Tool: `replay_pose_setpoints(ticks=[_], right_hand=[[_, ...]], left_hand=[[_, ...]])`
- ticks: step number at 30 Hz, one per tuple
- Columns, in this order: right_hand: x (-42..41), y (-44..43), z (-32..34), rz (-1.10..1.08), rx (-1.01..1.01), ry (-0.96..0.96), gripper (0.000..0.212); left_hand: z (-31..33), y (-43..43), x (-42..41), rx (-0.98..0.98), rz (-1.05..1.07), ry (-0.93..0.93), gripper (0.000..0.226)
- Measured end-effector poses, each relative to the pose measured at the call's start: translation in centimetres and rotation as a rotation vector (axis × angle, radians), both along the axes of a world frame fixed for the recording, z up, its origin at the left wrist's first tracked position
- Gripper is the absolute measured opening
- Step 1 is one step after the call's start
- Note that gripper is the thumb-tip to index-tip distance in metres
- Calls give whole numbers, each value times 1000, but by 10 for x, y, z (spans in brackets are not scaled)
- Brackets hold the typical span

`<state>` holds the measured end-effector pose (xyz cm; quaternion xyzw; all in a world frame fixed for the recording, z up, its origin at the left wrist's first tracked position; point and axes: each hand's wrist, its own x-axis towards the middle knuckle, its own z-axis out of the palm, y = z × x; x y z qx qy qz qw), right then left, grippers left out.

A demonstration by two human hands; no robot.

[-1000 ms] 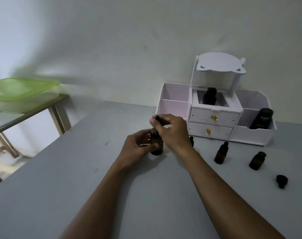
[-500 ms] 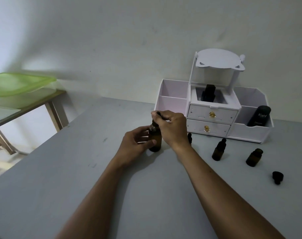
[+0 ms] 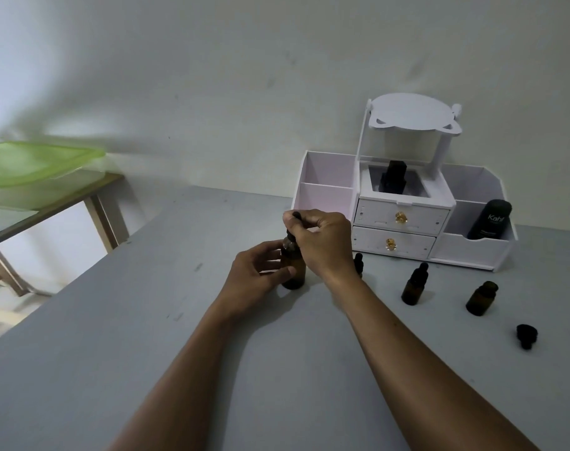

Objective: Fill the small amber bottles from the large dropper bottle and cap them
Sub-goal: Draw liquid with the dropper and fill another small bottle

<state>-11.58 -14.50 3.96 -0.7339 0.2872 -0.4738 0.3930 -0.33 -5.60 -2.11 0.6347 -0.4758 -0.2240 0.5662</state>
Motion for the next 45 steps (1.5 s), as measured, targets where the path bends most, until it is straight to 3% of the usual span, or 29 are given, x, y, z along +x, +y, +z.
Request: replay_pose_setpoints(ticks=[7,14,17,22,26,30,34,38,45], right_hand=[[-4,2,10,3,-36,-13,19],[-9,3,56,66,-66,-168,11],[-20,3,84,105,-64,-265,5],[-55,-5,118,93,9,-467,6],[-100,-16,127,9,-6,-459,8],[-148,-35,125,-97,-42,-370,11],[-192,-56,117,-154,-19,-234,11],[-224,-75,109,-176,45,-123,17],[-244,-94,94,-210,118,-24,15]], left_hand=[[0,-1,0,13,12,-3,50],[-2,2,-4,-9,13,13,59],[0,5,-12,-97,156,-49,67],[19,13,-43,-419,459,-216,37],[37,12,-90,-526,339,-221,18],[41,6,-147,-438,42,-127,11],[34,-14,-193,-47,-267,-73,28],[21,-44,-222,116,-284,-60,56],[11,-97,-245,169,-234,-10,74]])
